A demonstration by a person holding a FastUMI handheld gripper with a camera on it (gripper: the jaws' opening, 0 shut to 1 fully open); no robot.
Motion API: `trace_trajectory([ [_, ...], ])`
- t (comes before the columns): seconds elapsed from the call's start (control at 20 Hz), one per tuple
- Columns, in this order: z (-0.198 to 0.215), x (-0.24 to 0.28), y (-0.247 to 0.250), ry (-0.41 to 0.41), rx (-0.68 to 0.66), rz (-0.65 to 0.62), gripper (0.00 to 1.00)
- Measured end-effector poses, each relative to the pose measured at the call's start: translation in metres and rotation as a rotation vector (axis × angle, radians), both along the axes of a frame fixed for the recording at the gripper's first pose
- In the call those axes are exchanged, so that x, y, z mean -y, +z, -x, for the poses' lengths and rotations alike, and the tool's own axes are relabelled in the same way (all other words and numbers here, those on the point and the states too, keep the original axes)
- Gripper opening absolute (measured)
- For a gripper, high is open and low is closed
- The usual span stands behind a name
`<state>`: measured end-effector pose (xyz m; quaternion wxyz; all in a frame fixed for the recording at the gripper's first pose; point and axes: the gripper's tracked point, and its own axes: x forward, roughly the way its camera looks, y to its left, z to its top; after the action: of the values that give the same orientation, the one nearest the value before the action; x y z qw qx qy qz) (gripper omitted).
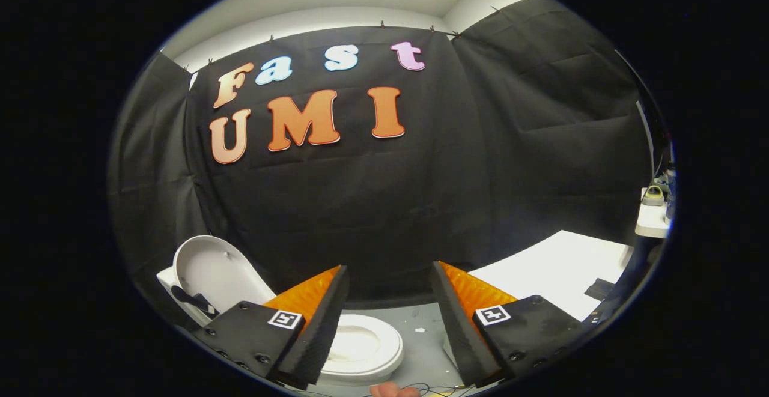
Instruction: Open the toilet lid.
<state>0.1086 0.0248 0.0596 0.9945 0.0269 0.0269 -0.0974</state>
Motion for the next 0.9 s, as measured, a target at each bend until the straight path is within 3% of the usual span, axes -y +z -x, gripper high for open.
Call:
trace_trajectory([
  [0.2,0.013,0.031,-0.024,-0.048,-0.041,-0.003,0.89],
  [0.9,0.036,0.079,-0.083,-0.092,-0.081,0.006,0.9],
])
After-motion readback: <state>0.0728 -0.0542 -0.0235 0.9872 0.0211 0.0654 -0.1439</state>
